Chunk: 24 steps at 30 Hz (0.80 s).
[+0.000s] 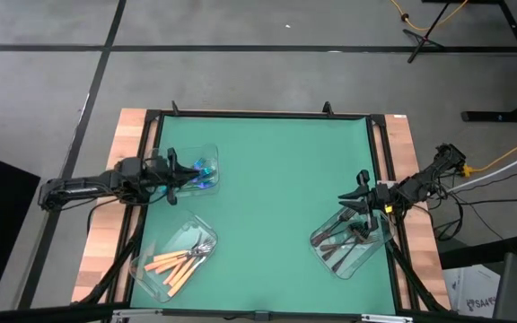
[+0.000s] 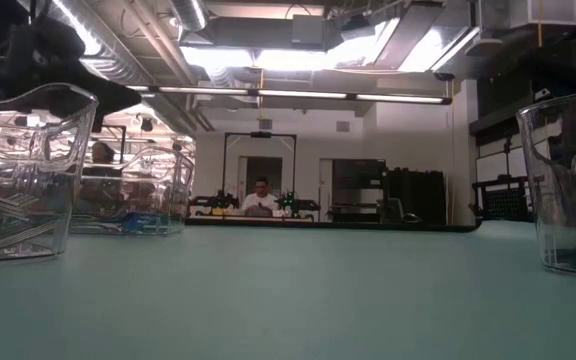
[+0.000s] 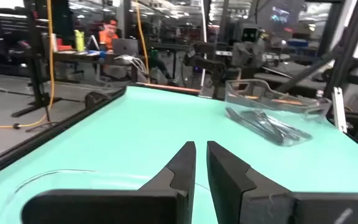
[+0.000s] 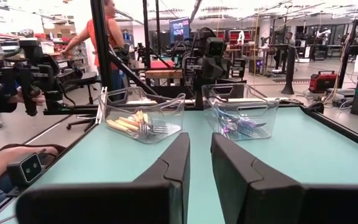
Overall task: Sort silverware by color (type)
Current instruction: Return to Home Position
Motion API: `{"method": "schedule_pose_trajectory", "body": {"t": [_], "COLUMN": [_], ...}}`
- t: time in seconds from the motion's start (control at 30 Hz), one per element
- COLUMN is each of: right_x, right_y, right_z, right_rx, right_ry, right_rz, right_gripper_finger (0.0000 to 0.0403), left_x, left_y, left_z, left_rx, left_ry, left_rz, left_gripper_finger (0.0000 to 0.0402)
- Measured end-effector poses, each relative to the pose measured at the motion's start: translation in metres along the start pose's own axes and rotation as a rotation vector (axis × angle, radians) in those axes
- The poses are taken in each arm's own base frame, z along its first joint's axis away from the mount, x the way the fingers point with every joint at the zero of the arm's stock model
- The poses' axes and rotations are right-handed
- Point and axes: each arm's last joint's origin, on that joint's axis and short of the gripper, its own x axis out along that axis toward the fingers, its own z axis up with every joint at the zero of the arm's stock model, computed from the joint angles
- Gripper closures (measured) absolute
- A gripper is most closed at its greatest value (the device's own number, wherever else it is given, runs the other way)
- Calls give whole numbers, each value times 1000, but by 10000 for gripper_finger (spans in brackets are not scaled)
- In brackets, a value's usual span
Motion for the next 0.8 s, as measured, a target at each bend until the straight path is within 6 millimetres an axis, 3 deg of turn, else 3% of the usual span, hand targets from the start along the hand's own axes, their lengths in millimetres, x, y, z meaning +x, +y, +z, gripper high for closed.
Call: {"method": "schedule_pose_trajectory", "body": {"t": [0.57, 0.8], "right_x": [0, 0], "right_y": [0, -1], "right_z": [0, 0], "right_rx": [-1, -82], "right_ry": [1, 3], "right_rz": [-7, -29], "right_gripper_finger": [347, 347], "left_x": [1, 1], "left_y": [-1, -1], "left_z": [-1, -1], "left_rx": [79, 79], "left_ry": [15, 15], "left_rz": [-20, -20], "left_gripper_finger": [369, 369]}}
